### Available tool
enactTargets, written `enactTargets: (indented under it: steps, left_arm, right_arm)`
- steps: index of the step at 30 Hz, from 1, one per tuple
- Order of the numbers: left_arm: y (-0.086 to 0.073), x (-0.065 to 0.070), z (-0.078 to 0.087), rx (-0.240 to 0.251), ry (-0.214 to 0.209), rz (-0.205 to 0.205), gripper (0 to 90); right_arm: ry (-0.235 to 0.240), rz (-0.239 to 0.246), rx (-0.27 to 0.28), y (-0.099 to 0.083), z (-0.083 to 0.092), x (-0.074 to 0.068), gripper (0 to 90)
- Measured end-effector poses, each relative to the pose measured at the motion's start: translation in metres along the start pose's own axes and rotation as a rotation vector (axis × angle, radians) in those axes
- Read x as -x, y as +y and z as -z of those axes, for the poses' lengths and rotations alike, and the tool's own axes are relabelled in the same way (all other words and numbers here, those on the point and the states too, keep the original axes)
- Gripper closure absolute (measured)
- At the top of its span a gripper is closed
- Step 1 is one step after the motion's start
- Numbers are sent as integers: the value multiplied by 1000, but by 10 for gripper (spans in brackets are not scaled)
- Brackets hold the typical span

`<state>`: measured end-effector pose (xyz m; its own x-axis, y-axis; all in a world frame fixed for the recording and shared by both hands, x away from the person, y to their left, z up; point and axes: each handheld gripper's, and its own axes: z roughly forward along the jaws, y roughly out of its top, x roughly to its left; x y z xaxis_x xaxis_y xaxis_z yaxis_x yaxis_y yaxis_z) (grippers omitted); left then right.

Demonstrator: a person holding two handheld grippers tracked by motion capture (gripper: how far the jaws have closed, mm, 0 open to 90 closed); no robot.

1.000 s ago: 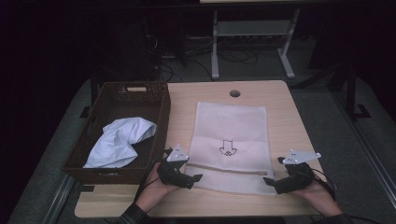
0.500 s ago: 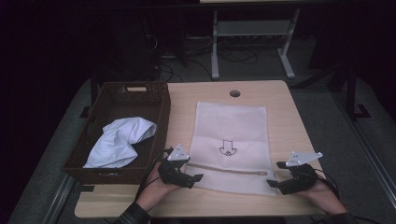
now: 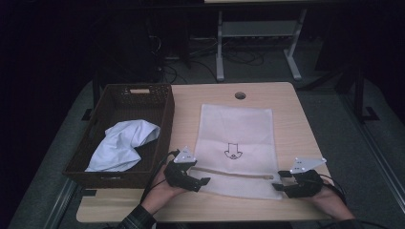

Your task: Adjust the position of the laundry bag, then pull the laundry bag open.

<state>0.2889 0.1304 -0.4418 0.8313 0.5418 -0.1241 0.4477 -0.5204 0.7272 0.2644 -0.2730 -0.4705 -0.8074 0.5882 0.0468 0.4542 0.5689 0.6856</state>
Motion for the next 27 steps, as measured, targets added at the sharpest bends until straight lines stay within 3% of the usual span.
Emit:
enactTargets:
  steps: [6, 11, 19, 23, 27]
  left_arm:
    - [0, 0, 0, 0, 0, -1, 169]
    - [0, -1, -1, -8, -5, 18, 158]
    - [2, 1, 0, -8, -13, 0, 133]
    - [4, 2, -2, -15, -50, 8, 134]
    - [6, 3, -3, -2, -67, 5, 134]
  right_arm:
    - [-3, 4, -4, 0, -1, -2, 542]
    - [19, -10, -7, 3, -2, -2, 742]
    - [45, -29, -11, 6, -4, -1, 796]
    - [69, -45, 13, 9, -3, -2, 801]
    - [62, -37, 13, 13, -4, -5, 801]
